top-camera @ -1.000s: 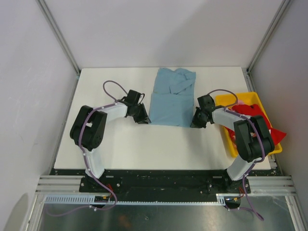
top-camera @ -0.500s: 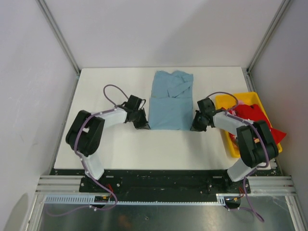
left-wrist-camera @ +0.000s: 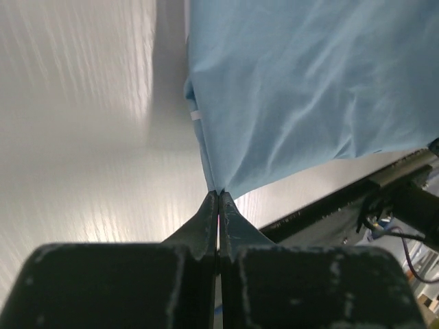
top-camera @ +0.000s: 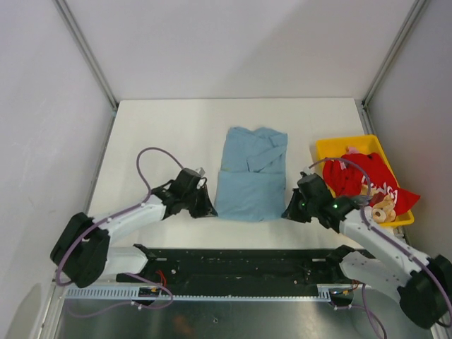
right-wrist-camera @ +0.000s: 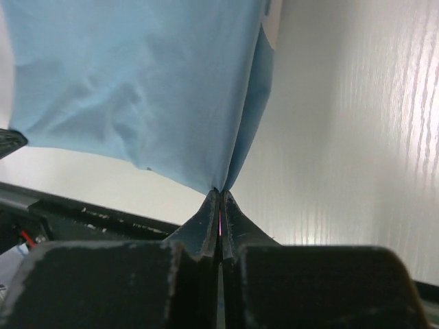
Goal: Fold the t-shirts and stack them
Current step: Grab one side of the 2/3 rectangular tshirt with both arms, then fold the long partially folded tshirt into a neat square
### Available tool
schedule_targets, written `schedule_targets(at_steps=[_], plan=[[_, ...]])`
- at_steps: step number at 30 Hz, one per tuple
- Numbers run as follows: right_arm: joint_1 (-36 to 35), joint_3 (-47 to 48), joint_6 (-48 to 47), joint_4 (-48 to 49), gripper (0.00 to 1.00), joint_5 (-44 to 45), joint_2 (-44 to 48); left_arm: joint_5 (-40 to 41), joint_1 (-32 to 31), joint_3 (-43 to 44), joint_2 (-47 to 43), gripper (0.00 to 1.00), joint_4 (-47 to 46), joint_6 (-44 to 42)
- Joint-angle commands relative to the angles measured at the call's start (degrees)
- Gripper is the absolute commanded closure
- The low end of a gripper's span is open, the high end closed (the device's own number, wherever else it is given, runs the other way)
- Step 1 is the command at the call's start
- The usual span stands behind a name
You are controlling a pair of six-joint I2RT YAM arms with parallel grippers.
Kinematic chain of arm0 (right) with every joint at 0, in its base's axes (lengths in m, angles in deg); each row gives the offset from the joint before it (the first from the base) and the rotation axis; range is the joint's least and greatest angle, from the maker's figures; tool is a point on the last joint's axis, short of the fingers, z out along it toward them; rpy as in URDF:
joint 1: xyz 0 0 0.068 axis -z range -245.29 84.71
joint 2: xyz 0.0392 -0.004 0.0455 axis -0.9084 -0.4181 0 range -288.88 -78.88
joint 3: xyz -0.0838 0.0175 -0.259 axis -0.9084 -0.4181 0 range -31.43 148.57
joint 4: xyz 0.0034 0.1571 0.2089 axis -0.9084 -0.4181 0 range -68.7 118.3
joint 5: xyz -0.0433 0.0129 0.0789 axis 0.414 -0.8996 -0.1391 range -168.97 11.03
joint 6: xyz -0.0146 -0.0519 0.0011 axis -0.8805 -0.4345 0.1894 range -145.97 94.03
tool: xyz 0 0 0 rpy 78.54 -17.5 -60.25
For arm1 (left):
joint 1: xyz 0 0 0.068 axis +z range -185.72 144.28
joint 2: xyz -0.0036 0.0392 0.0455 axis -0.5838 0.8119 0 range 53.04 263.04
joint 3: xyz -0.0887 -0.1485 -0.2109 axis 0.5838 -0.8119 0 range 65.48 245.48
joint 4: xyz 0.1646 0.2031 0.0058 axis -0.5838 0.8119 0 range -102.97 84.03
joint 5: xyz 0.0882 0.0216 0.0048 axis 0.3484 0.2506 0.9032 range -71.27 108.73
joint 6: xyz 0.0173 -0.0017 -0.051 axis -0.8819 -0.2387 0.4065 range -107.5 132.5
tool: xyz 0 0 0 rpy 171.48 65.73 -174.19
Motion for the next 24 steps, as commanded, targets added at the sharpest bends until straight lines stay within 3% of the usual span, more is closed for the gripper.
schedule_targets(at_steps=[1,6,10,16,24], plan=[[-1.40,-0.34,3.42,-7.54,1.00,3.31,6.97,2.11,-1.59,-2.68,-5.96,1.00,-0.33,3.03],[-1.42,0.93,2.78,-7.73,1.00,3.43,7.04,2.71,-1.73,-0.76,-7.49,1.00,0.13,2.08],[-0.13,5.63,0.58,-8.44,1.00,5.86,5.11,4.60,-1.37,5.87,-6.58,1.00,1.15,0.19],[8.98,17.44,-5.73,-5.37,1.00,4.34,-4.04,4.65,1.26,20.49,3.23,1.00,1.92,-3.31],[17.61,30.74,-9.62,6.33,1.00,0.96,-20.91,6.10,6.05,41.42,19.20,1.00,1.99,-5.67]])
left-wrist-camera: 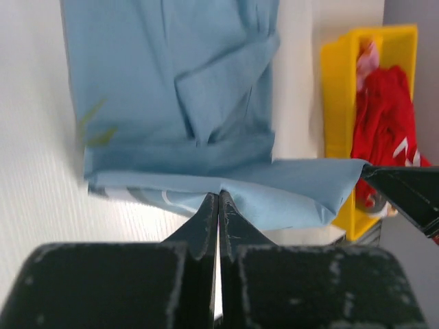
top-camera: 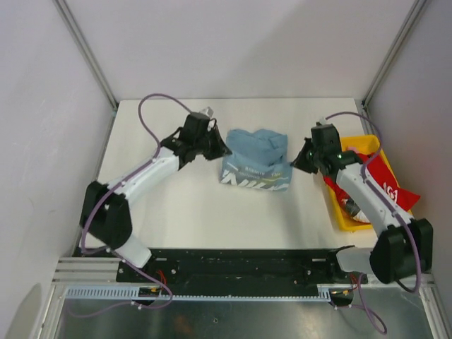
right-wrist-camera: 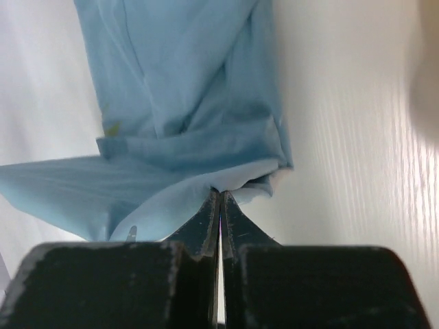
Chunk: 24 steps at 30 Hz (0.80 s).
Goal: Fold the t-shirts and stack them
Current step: Fold the long partially folded tshirt into a neat square
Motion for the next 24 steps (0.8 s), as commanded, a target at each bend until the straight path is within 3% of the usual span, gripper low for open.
schedule_targets(at_steps=[1,11,17,21,24], plan=[[3.29,6.68,-3.55,9.29,1.00,-0.69,-7.53,2.20,2.85,11.63,7.67,1.00,-0.61,-3.17],[8.45,19.87,-3.90,26.66,1.00,-1.90,-32.35,2.68,7.02,35.89,34.06,1.00,-4.91,-4.92],[8.55,35.81,-3.56,23.24,1.00,-1.50,-48.88,-0.54,8.93,49.48,48.93,1.00,-6.72,-3.69],[7.78,44.91,-2.96,17.10,1.00,-2.33,-57.80,-1.48,9.25,49.58,53.04,1.00,-6.74,-0.05],[6.92,46.31,-2.88,14.23,1.00,-1.78,-60.25,-1.52,9.29,45.66,52.24,1.00,-6.77,1.88]])
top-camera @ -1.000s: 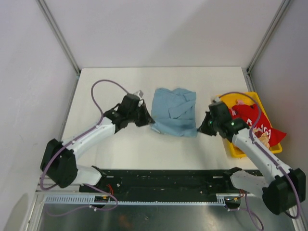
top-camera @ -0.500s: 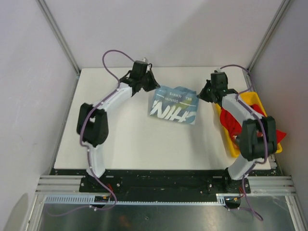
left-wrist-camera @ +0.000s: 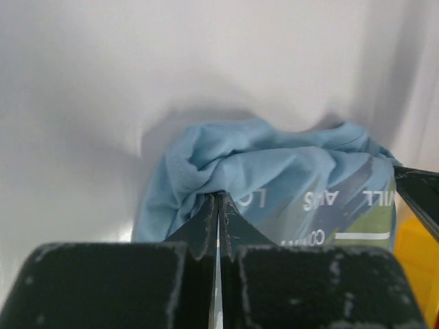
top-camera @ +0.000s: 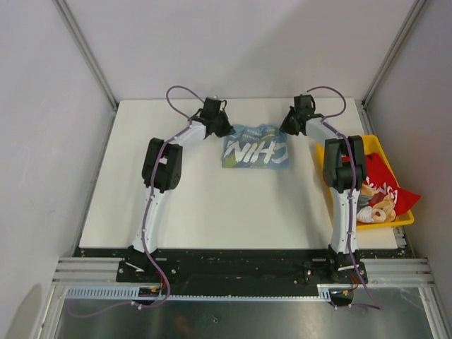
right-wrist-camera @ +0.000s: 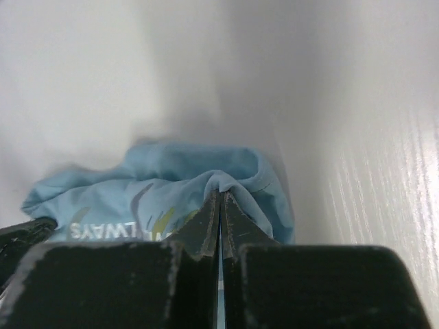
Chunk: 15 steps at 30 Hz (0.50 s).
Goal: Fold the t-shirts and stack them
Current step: Fold the long partially folded tshirt into a neat square
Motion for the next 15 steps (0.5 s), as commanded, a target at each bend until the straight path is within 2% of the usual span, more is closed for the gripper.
schedule_targets(at_steps=[1,6,15], plan=[[-1.37,3.05,0.19,-5.89,1.00,0.57,-2.61,-1.02,0.05,-3.16,-2.16,1.00,-1.63,3.57],[-1.10,-4.36,1.45,-6.76,1.00,-0.12,0.30,0.84,-0.09,-14.02,-9.28,1.00,-1.60,4.13],[-4.89,-24.45,3.14,-5.74,1.00,0.74,12.95,4.18,-1.62,-40.54,-27.07,1.00,-3.90,5.71]])
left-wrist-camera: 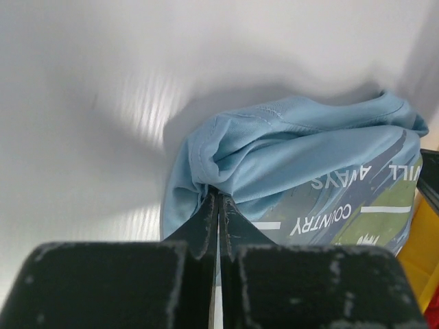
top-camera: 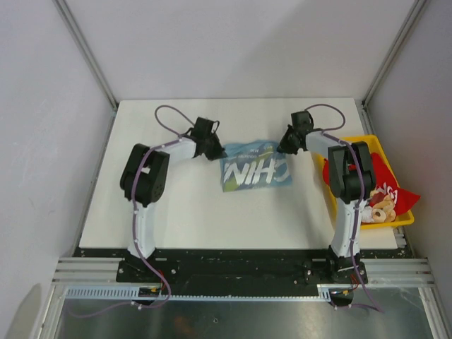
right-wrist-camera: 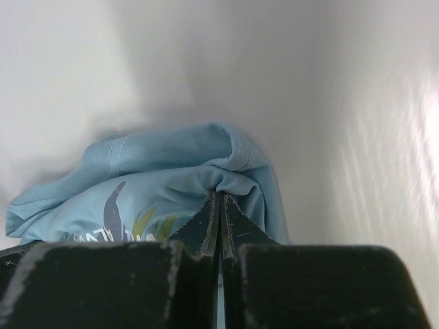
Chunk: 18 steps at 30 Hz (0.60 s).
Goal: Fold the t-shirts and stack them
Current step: Fold the long partially folded tshirt into a neat square
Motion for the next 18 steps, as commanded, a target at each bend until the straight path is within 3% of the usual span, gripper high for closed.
schedule_targets(at_steps=[1,9,18], plan=[[-3.62,-9.46,0.49,-5.59,1.00,2.25,6.59,3.81,-1.12,-12.97,-11.73,1.00,-0.07,1.39],[-8.61,-22.52,1.65,-7.32,1.00,5.92,23.52,4.91,-3.47,-30.41,-30.92,1.00,-1.54,0.37],[-10.39,-24.21,1.19,-8.33,1.00,10.11,35.45,4.44,-3.52,-35.71,-40.99,1.00,-1.49,-0.68]])
